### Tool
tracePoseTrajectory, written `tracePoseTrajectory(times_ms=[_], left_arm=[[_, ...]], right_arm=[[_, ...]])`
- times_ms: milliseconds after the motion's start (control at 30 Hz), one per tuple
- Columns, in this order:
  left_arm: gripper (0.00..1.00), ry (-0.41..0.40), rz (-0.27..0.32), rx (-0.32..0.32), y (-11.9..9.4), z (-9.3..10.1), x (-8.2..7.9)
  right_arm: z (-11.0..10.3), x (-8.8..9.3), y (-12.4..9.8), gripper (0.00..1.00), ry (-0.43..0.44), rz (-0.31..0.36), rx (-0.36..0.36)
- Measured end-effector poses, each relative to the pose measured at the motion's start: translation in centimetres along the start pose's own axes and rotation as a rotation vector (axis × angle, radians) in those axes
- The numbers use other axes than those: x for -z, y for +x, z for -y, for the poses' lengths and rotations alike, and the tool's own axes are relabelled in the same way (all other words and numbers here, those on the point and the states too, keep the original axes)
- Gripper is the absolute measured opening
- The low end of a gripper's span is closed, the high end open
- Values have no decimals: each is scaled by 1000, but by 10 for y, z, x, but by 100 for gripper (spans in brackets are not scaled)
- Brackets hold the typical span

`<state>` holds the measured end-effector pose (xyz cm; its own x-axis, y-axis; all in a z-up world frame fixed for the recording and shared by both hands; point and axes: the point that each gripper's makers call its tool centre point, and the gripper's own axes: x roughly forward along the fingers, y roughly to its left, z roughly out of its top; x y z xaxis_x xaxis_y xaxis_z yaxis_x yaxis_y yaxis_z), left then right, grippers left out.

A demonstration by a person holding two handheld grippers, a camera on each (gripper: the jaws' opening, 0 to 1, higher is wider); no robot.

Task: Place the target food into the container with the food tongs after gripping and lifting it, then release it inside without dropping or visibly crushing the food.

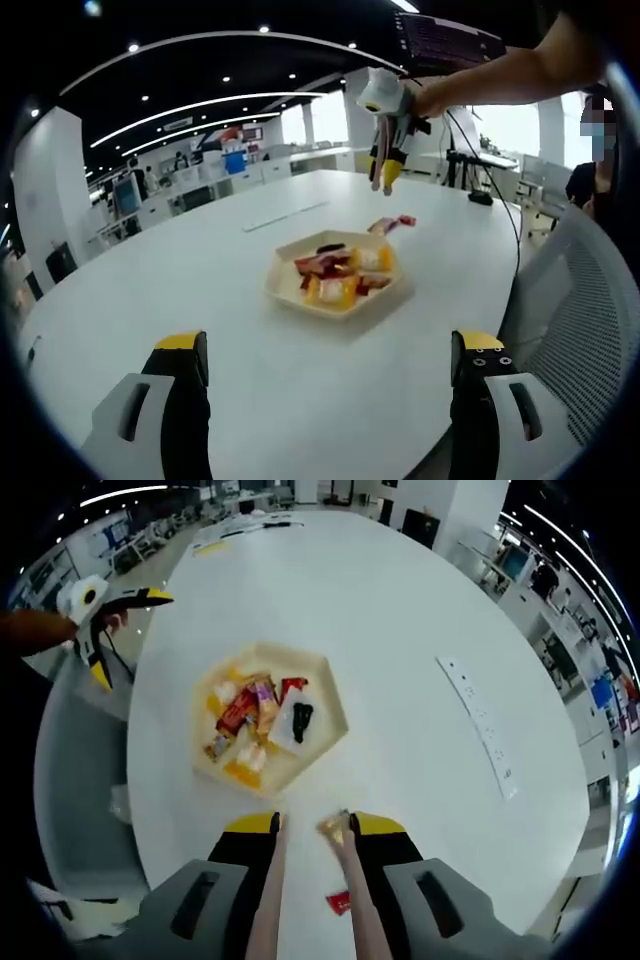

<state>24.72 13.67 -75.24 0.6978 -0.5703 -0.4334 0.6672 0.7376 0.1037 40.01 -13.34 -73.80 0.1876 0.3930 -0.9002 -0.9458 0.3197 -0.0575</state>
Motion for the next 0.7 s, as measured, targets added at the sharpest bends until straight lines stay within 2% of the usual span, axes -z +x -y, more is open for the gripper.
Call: tracePoseTrajectory(times_ms=[300, 433, 567, 700], left_arm=[[98, 0, -13, 0, 1, 0, 3], [98, -4, -17, 1, 2, 0, 4], [98, -3, -24, 3, 2, 0, 5], [98, 1, -30, 5, 3, 1, 7]], right_arm=[[13, 18, 3, 27, 6, -3, 6], [13, 22, 7, 28, -30, 1, -5], [10, 25, 14, 28, -106, 9, -21], [16, 30, 17, 28, -128, -10, -8]])
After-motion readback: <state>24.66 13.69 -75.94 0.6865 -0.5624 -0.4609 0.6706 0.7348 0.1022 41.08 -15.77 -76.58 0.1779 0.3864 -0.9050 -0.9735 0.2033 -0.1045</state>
